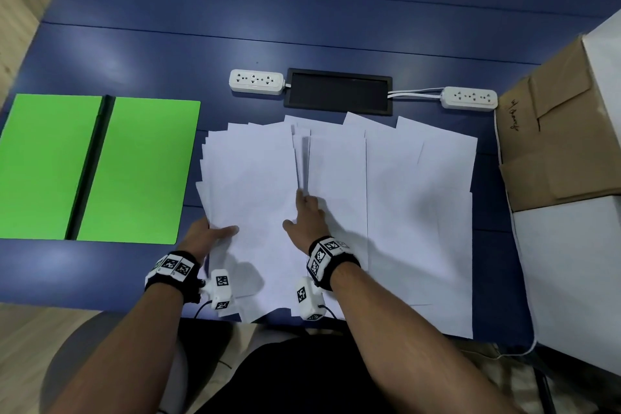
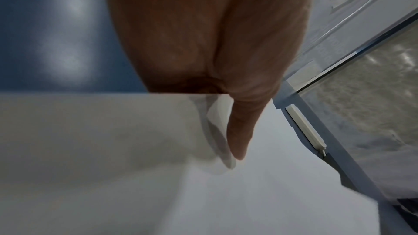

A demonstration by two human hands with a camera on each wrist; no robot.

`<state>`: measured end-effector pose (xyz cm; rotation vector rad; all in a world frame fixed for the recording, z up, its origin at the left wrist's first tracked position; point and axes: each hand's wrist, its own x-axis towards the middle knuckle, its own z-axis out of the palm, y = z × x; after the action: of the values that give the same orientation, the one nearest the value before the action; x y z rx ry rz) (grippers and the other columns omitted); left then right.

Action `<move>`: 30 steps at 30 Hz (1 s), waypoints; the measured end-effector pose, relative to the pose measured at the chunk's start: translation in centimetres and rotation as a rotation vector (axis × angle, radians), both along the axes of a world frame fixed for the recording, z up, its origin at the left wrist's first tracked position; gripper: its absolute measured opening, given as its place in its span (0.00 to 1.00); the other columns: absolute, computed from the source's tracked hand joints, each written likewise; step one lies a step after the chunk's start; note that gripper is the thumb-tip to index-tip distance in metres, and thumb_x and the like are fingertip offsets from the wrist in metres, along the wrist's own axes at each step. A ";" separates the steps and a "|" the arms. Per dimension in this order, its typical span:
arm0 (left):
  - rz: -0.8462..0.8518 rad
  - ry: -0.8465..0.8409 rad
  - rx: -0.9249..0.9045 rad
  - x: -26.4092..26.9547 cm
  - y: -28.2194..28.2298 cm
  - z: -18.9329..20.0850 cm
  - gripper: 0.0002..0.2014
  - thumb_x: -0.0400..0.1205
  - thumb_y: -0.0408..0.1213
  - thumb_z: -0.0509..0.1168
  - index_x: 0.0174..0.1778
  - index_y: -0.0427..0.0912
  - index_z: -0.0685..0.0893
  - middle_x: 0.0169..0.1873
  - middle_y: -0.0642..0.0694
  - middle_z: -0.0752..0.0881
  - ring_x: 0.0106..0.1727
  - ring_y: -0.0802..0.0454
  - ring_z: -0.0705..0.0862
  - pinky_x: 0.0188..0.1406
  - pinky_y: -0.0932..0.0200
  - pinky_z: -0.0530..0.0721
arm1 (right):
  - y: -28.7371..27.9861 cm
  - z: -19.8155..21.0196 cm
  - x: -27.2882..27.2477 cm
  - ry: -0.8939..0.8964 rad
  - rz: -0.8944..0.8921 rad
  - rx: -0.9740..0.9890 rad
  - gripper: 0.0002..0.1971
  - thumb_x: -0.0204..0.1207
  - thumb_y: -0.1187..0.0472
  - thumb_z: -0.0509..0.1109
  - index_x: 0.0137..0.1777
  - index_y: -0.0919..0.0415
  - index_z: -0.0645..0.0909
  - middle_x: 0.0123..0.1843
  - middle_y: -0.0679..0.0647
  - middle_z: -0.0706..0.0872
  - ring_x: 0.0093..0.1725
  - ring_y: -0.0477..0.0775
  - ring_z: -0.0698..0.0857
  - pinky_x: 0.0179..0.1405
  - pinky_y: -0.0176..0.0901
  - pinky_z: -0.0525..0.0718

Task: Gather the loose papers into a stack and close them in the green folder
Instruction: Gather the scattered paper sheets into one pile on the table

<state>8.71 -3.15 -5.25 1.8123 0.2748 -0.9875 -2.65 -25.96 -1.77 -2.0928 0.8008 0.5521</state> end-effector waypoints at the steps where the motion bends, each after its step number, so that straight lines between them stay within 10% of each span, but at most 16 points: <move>1: 0.003 0.001 0.016 0.1 0.0 -0.1 0.21 0.74 0.30 0.81 0.63 0.35 0.88 0.53 0.36 0.94 0.55 0.34 0.93 0.63 0.32 0.88 | -0.6 0.1 -0.3 -0.039 -0.088 -0.055 0.36 0.80 0.58 0.65 0.87 0.54 0.57 0.85 0.56 0.60 0.77 0.67 0.69 0.74 0.61 0.75; 4: 0.021 -0.009 0.047 0.1 0.0 -0.3 0.19 0.75 0.28 0.80 0.62 0.35 0.88 0.54 0.34 0.93 0.56 0.33 0.92 0.64 0.31 0.87 | -3.9 0.7 -1.4 0.018 -0.554 -0.227 0.32 0.75 0.64 0.68 0.80 0.55 0.68 0.82 0.57 0.62 0.79 0.66 0.68 0.72 0.61 0.74; 8: 0.054 -0.012 0.060 -0.1 -0.3 -0.5 0.20 0.75 0.26 0.79 0.63 0.35 0.87 0.56 0.34 0.93 0.57 0.34 0.92 0.65 0.31 0.86 | -7.5 0.6 -2.0 0.108 -0.932 -0.002 0.41 0.72 0.64 0.74 0.84 0.60 0.59 0.83 0.62 0.66 0.79 0.68 0.70 0.75 0.65 0.73; 15: 0.060 -0.036 0.095 -0.3 -0.7 -0.1 0.20 0.77 0.31 0.80 0.64 0.31 0.87 0.56 0.32 0.92 0.58 0.33 0.90 0.63 0.35 0.87 | -7.5 -1.5 -1.7 0.133 -0.614 0.009 0.15 0.72 0.58 0.68 0.57 0.64 0.84 0.54 0.59 0.90 0.54 0.65 0.89 0.62 0.54 0.85; 18: 0.036 -0.060 0.137 -0.3 -0.7 -0.1 0.18 0.79 0.29 0.77 0.64 0.33 0.85 0.57 0.31 0.90 0.58 0.31 0.90 0.64 0.31 0.86 | -8.3 -1.5 -2.6 0.151 -0.596 -0.126 0.17 0.77 0.58 0.68 0.62 0.66 0.85 0.63 0.61 0.87 0.61 0.64 0.88 0.55 0.47 0.86; 22: 0.016 -0.073 0.189 0.0 -0.7 -0.4 0.17 0.79 0.30 0.78 0.63 0.36 0.85 0.55 0.33 0.91 0.56 0.33 0.90 0.64 0.29 0.86 | -12.1 -1.6 -6.6 0.324 -0.591 -0.421 0.19 0.81 0.53 0.66 0.69 0.59 0.83 0.79 0.62 0.65 0.72 0.66 0.71 0.69 0.61 0.77; 30: 0.010 -0.085 0.208 0.0 -0.4 -0.9 0.18 0.77 0.30 0.79 0.63 0.32 0.87 0.53 0.31 0.92 0.54 0.31 0.92 0.60 0.29 0.88 | -18.1 -1.1 -14.1 0.273 -0.791 -0.336 0.22 0.80 0.62 0.66 0.74 0.63 0.76 0.74 0.62 0.75 0.70 0.68 0.79 0.70 0.59 0.77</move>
<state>8.73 -3.57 -6.19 2.0345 0.3437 -0.8987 -16.76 -44.07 -2.83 -1.7823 1.8625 0.2690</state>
